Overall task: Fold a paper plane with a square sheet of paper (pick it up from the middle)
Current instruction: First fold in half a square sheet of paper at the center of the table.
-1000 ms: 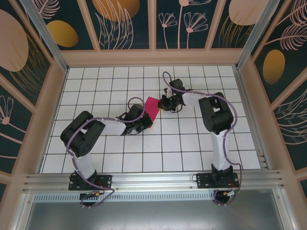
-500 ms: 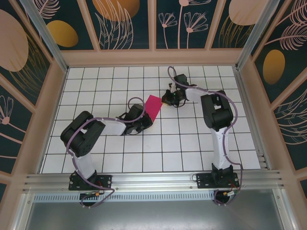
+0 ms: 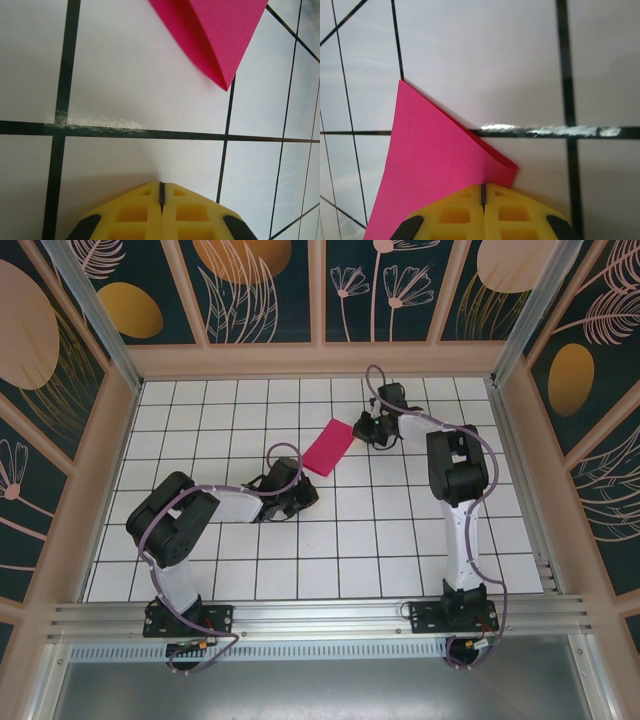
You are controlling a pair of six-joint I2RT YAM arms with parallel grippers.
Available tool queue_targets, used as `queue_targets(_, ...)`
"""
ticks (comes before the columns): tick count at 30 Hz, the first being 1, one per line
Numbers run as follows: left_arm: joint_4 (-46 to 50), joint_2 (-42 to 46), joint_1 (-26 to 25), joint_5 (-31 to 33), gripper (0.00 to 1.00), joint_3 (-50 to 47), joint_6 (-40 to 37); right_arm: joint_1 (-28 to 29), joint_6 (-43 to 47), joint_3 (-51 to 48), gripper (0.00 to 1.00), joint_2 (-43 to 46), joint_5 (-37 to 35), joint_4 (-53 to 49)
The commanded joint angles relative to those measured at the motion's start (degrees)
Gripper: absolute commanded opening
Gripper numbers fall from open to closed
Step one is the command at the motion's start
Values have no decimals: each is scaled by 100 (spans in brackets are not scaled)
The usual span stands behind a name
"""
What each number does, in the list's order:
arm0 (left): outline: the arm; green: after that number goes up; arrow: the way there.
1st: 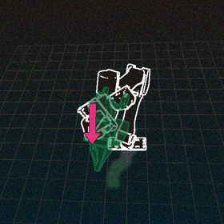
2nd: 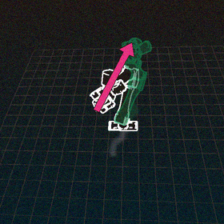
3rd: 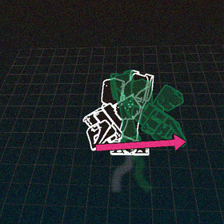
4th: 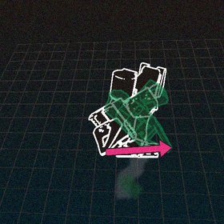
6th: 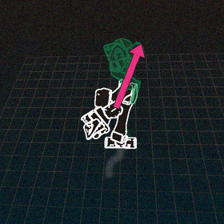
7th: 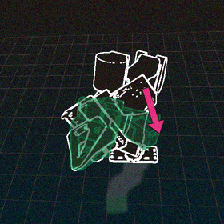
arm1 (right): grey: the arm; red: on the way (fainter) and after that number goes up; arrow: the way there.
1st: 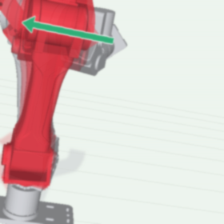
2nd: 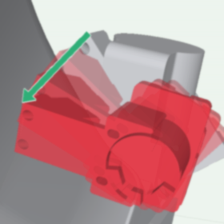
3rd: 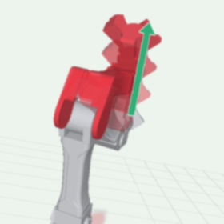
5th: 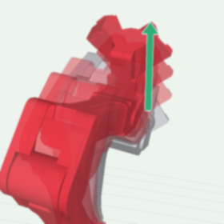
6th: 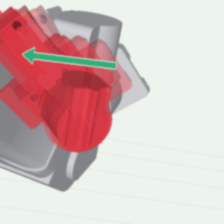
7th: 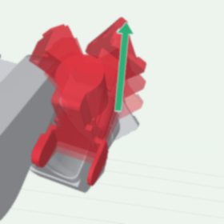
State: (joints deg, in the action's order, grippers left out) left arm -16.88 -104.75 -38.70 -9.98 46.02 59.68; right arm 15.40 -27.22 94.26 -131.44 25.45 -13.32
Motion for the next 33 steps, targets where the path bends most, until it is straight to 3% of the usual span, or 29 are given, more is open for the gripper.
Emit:
queue_targets(1,914,-77,-68,-5,0,-210,-99,-16,156,68,0,-291,-344,-273)
queue_targets(13,146,1176,-62,-151,0,112,-790,428,276,-1600,0,782,262,286)
queue_targets(22,324,503,-68,-207,0,542,-1339,1012,392,-2381,0,1332,492,483)
queue_targets(33,92,-81,-66,-504,0,602,-2729,1116,734,-2554,0,1473,822,335)
